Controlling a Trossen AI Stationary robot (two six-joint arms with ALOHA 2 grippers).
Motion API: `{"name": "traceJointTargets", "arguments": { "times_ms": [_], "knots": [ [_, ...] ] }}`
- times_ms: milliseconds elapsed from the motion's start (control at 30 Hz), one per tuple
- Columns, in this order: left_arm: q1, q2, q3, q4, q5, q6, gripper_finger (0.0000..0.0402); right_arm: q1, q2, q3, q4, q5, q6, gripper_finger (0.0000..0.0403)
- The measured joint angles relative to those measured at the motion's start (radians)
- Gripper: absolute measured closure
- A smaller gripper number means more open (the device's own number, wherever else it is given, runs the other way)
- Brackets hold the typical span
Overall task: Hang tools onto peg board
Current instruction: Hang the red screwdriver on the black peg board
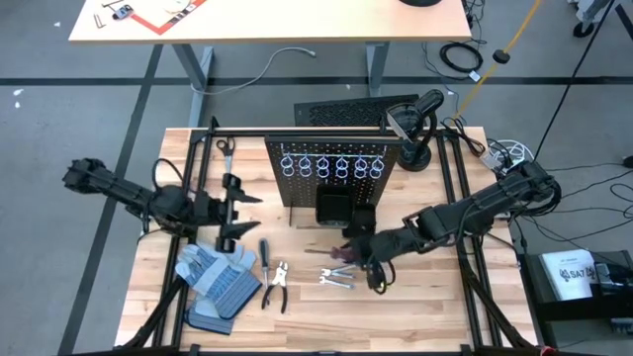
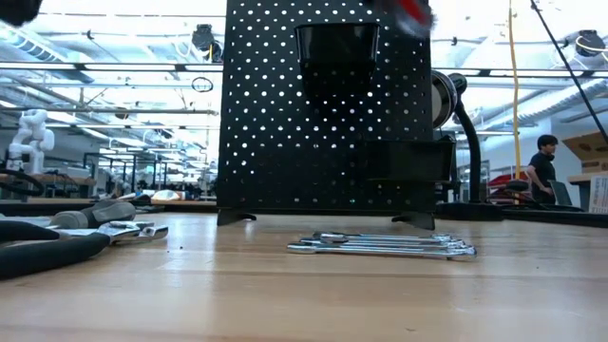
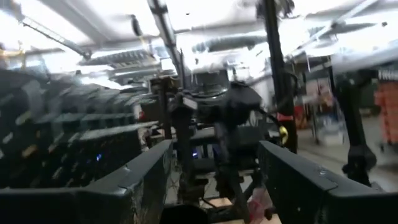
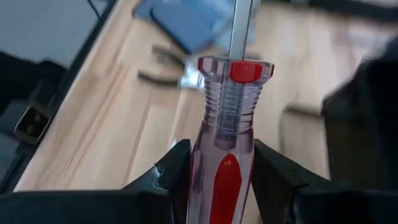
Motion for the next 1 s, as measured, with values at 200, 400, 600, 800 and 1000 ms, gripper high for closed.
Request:
{"name": "traceJointTargets", "arguments": {
  "times_ms": [200,400,600,800,1000],
  "knots": [
    [-0.060,0.125,0.120,0.000,-0.005,0.159,0.0155,-0.036,0.000,0.000,0.182,-0.004,-0.156,0.0279],
    [-0.085,0.196,0.212,-0.043,-0.078,0.188,0.0155,-0.068,0.000,0.000,0.374,-0.007,-0.261,0.0279],
    [-0.087,0.297,0.298,-0.046,-0.082,0.187,0.0155,-0.102,0.000,0.000,0.510,-0.008,-0.300,0.0278],
    [-0.089,0.385,0.404,-0.048,-0.083,0.246,0.0155,-0.119,0.000,0.000,0.514,-0.008,-0.274,0.0277],
    [-0.127,0.417,0.505,-0.151,-0.178,0.527,0.0155,-0.119,0.000,0.000,0.514,-0.010,-0.265,0.0275]
  ]
}}
